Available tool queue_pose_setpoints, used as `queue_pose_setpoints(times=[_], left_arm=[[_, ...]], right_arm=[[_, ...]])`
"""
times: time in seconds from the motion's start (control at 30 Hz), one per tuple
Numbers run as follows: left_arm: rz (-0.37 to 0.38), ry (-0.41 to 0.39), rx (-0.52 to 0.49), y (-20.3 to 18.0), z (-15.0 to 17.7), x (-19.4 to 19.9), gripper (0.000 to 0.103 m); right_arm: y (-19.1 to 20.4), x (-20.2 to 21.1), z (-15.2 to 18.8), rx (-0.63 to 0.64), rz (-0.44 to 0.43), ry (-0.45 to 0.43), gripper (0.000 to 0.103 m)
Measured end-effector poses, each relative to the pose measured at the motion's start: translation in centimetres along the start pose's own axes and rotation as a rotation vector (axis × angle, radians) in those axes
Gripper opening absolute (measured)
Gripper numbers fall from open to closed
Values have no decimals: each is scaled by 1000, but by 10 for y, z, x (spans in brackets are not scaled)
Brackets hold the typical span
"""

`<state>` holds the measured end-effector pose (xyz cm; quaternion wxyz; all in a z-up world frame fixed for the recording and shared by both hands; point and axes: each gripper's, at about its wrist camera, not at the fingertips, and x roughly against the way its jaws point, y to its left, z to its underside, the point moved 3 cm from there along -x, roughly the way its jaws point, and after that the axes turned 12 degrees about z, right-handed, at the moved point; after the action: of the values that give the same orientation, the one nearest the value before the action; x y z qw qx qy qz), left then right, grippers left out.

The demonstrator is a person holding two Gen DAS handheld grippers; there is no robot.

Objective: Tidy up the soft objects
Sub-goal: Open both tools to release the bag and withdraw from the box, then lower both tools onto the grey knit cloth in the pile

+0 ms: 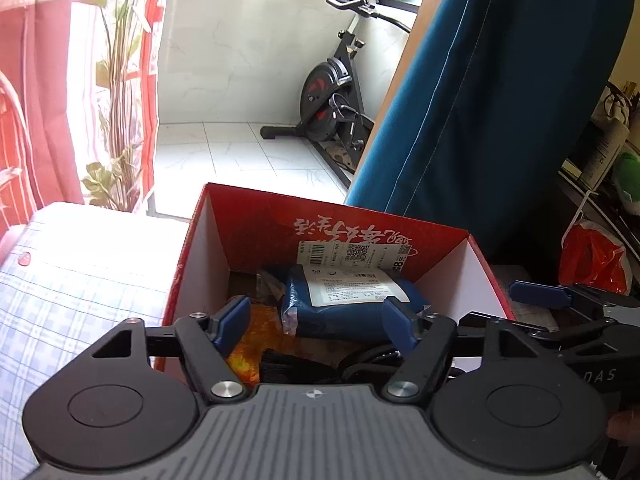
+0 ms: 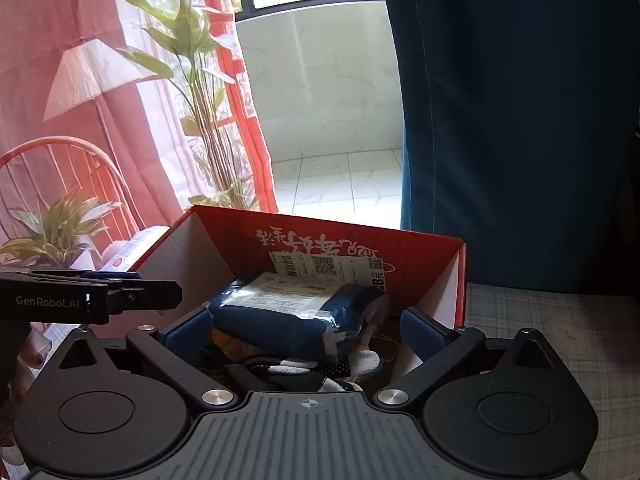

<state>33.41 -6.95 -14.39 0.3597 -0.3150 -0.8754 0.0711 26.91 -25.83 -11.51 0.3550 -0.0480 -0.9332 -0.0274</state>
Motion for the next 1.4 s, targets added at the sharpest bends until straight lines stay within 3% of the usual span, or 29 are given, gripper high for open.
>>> queue_pose_setpoints(times=[0.1, 0.3, 0.47, 0.6, 0.8, 1.13, 1.3, 1.4], left_arm=[[-18, -29, -30, -7, 9, 22, 94], [-53, -55, -16, -11, 30, 56, 103], [-52, -69, 11, -12, 48, 73, 103], [-87, -78, -27, -17, 62, 85, 103], [-115, -114, -34, -21, 80, 102, 103], [-128, -128, -86, -28, 113, 114, 103], [-133, -114, -85, -28, 131, 114, 103], [-142, -94, -92, -27, 140, 113, 103]], right_arm=[[1, 22, 7, -13, -1, -37, 103], [2, 54, 29, -43, 3, -91, 103], [1, 75, 47, -69, -14, -146, 103], [6, 88, 57, -26, 55, -183, 103], [6, 102, 75, -40, 18, -194, 103], [9, 112, 109, -60, -24, -190, 103], [14, 111, 127, -54, -83, -123, 103], [18, 111, 137, -29, -60, -111, 102]])
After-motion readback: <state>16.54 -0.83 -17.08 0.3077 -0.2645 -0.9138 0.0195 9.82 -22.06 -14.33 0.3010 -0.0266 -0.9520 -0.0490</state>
